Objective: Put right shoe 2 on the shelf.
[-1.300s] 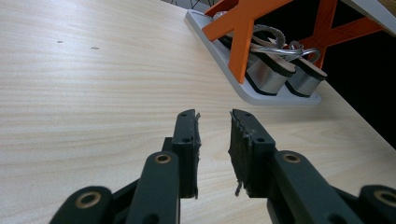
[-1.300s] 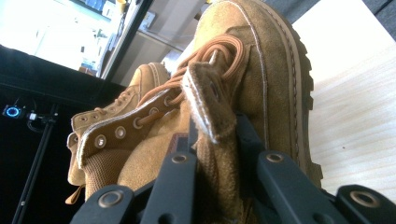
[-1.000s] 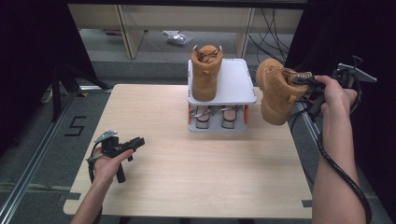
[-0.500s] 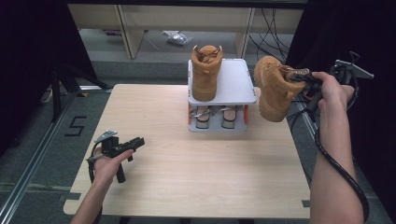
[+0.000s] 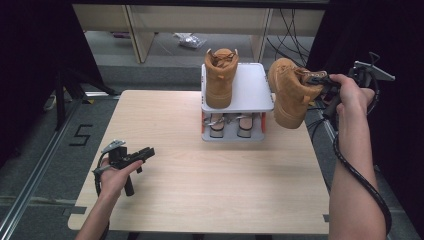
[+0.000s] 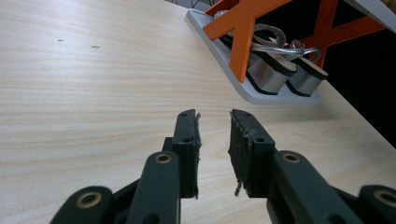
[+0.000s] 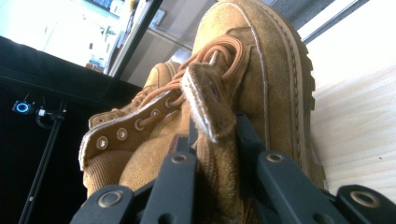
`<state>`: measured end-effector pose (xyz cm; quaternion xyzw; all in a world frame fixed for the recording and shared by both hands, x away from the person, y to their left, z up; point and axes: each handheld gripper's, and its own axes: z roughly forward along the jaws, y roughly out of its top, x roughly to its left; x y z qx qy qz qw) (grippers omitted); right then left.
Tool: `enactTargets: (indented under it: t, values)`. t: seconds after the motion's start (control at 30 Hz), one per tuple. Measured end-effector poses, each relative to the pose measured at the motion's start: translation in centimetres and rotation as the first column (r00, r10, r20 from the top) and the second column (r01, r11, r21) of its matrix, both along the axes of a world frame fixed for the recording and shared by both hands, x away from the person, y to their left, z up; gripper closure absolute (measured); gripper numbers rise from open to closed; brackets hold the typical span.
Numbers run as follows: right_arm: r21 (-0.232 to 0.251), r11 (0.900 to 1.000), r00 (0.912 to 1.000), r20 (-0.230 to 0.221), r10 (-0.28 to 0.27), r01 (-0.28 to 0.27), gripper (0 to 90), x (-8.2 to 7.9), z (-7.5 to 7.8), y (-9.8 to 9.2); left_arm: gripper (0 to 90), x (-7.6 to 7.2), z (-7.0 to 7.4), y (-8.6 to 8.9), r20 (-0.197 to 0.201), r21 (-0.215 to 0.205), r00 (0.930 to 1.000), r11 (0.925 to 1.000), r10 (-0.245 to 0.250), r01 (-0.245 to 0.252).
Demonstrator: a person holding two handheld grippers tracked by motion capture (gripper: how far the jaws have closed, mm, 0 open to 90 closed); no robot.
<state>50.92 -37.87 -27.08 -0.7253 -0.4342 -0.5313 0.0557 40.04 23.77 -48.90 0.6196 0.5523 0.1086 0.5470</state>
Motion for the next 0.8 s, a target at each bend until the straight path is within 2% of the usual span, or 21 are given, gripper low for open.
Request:
enactTargets:
  t: [0.03, 0.07, 0.23, 0.37, 0.47, 0.5, 0.53, 0.57, 0.8]
  values:
    - [0.017, 1.0, 0.9999, -0.013, 0.0, 0.0, 82.1, 0.0, 0.1, 0.1, 71.5, 0.0, 0.0, 0.0, 0.001, 0.0, 1.0, 1.0, -0.001, 0.001]
    - [0.025, 0.999, 0.9997, -0.002, -0.022, 0.022, 82.1, 0.2, 0.2, 0.5, 71.5, 0.0, 0.0, 0.0, 0.002, 0.001, 1.0, 1.0, -0.001, 0.001]
    - [0.013, 1.0, 0.9999, 0.013, -0.01, 0.01, 82.0, 0.5, 0.4, 0.9, 71.5, 0.0, 0.0, 0.0, 0.002, -0.001, 1.0, 1.0, -0.002, 0.002]
    - [0.012, 1.0, 0.9999, -0.001, 0.017, -0.017, 81.9, 0.7, 0.6, 1.1, 71.5, 0.0, 0.0, 0.0, 0.001, -0.002, 1.0, 1.0, -0.001, 0.001]
    - [0.021, 1.0, 0.9998, -0.006, 0.019, -0.019, 81.9, 0.8, 0.7, 1.3, 71.5, 0.0, 0.0, 0.0, 0.0, -0.003, 1.0, 1.0, -0.002, 0.002]
    - [0.009, 1.0, 0.9999, 0.016, -0.004, 0.004, 81.9, 1.0, 0.6, 1.6, 71.5, 0.0, 0.0, 0.0, -0.001, -0.002, 1.0, 1.0, -0.004, 0.004]
    - [0.009, 1.0, 0.9999, 0.016, -0.004, 0.004, 81.9, 1.0, 0.6, 1.6, 71.5, 0.0, 0.0, 0.0, -0.002, -0.002, 1.0, 1.0, -0.004, 0.004]
    - [0.019, 1.0, 0.9998, -0.003, 0.022, -0.022, 81.9, 1.0, 0.8, 1.7, 71.4, 0.0, -0.1, 0.0, -0.005, -0.004, 1.0, 1.0, -0.006, 0.006]
    - [0.017, 1.0, 0.9997, -0.002, 0.026, -0.026, 81.9, 1.4, 0.8, 2.1, 71.4, -0.1, -0.1, 0.0, -0.003, -0.002, 1.0, 1.0, -0.005, 0.005]
